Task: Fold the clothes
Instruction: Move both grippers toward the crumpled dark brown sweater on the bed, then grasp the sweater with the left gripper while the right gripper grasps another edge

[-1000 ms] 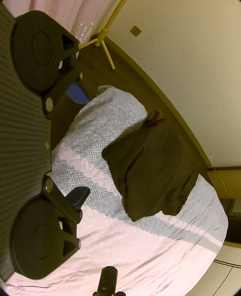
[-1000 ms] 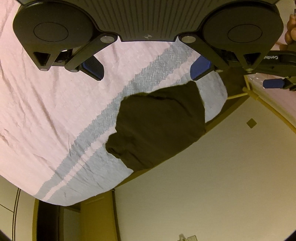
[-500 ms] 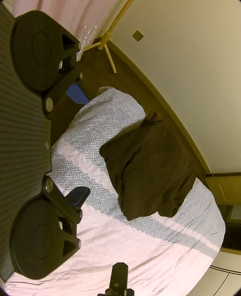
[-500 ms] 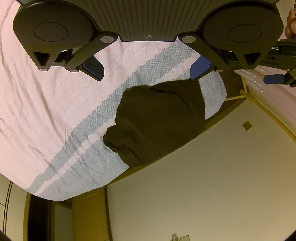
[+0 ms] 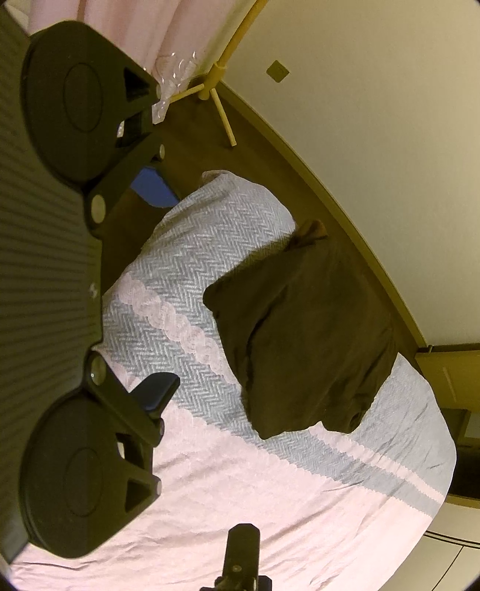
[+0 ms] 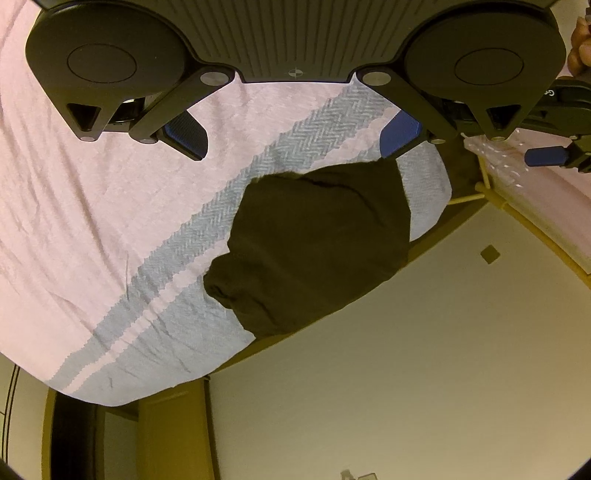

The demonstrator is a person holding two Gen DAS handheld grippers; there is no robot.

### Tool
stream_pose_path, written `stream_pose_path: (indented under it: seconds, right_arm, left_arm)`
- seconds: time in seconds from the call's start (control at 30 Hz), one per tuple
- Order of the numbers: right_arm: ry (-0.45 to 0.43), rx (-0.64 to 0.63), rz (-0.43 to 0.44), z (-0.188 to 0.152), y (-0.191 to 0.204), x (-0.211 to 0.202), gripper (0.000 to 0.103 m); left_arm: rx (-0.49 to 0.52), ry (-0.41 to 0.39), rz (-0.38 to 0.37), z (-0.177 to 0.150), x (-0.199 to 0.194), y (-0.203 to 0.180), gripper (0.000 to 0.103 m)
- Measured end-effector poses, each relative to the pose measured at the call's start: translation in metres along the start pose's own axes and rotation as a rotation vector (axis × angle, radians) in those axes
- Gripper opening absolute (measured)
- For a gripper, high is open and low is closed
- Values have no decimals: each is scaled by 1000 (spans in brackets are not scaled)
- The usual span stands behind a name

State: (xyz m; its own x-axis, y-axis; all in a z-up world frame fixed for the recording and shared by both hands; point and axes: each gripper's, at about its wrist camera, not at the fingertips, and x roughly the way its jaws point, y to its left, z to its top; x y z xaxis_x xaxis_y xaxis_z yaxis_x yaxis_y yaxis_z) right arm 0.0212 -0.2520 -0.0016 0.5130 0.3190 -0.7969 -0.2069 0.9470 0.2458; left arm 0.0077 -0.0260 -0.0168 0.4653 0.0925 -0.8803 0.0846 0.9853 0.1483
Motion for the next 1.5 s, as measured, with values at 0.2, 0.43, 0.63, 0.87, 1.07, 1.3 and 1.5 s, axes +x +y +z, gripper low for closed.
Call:
stream_pose_path:
  seconds: [0.2, 0.43, 0.63, 0.87, 1.07, 1.3, 1.5]
  right_arm:
    - [-5, 4, -4, -3, -6, -3, 102]
    - [-37, -73, -4, -7, -11, -10, 102]
    - [-73, -168, 1, -11, -18, -13, 102]
    - [-116, -224, -18, -22, -36, -10, 102]
    - [-76, -116, -16, -15, -62, 2, 102]
    - [-30, -48, -97, 3, -79, 17, 92]
    - [17, 58, -177, 11, -97, 44, 80]
  left_arm:
    - [4, -10, -3, -5, 1, 3, 95]
    - [70, -36, 38, -13, 0, 0, 95]
    - [207, -138, 39, -25, -10, -15, 95]
    - [435, -206, 87, -39, -1, -46, 95]
    - [558, -235, 53, -15, 40, -67, 97]
    - [856, -286, -47, 21, 121, -115, 97]
    - [1163, -346, -106, 16, 202, -160, 85]
